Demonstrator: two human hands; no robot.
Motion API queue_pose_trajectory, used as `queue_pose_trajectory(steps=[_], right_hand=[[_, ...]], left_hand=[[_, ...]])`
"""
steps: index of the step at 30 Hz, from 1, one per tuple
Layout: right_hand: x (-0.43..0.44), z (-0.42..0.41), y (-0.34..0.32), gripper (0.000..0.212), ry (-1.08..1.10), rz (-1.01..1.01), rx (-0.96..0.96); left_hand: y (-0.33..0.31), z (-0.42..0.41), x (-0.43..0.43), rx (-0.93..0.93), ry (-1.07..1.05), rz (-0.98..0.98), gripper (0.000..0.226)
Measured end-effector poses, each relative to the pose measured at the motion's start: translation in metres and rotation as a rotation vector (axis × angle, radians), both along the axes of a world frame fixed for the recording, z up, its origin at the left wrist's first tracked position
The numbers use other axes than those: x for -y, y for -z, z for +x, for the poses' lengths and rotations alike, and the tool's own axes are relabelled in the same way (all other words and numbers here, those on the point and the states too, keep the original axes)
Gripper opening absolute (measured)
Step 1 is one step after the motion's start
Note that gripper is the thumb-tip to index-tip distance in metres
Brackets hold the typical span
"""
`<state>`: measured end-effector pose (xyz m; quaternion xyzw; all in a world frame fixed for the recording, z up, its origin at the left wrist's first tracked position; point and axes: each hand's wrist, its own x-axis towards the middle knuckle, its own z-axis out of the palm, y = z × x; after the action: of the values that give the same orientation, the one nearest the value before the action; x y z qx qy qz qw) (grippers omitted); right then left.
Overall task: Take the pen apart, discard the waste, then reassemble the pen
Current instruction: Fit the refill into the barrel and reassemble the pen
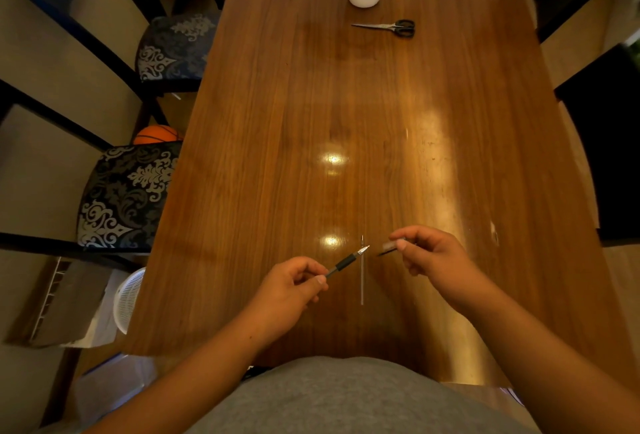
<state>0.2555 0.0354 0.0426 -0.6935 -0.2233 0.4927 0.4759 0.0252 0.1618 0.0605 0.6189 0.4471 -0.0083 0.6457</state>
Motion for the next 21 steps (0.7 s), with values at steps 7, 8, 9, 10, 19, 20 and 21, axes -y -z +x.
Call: queue_pose_trajectory(steps=[7, 8, 9, 10, 19, 20, 21], right_hand=[[-0.003, -0.003, -0.017, 0.013, -0.086, 0.094, -0.037], [-0.003, -0.004, -0.018, 0.013, -0.092, 0.1, -0.036], [-0.004, -0.006, -0.019, 0.013, -0.098, 0.105, -0.035], [-0.003, -0.007, -0.02, 0.013, -0.104, 0.108, -0.031], [-0.007, -0.027, -0.034, 0.013, -0.104, 0.139, -0.006], [-0.009, -0.029, -0.035, 0.013, -0.07, 0.148, -0.006], [-0.01, -0.032, -0.037, 0.013, -0.027, 0.16, -0.01]], left_hand=[[-0.011, 0.004, 0.003, 0.062, 0.035, 0.016, 0.015], [-0.012, 0.004, 0.003, 0.068, 0.039, 0.018, 0.015], [-0.014, 0.004, 0.003, 0.074, 0.04, 0.018, 0.015], [-0.015, 0.003, 0.003, 0.078, 0.04, 0.016, 0.015], [-0.023, 0.0, 0.006, 0.102, 0.037, 0.013, 0.013], [-0.023, 0.001, 0.006, 0.108, 0.031, 0.021, 0.013], [-0.023, 0.002, 0.007, 0.116, 0.021, 0.031, 0.014]])
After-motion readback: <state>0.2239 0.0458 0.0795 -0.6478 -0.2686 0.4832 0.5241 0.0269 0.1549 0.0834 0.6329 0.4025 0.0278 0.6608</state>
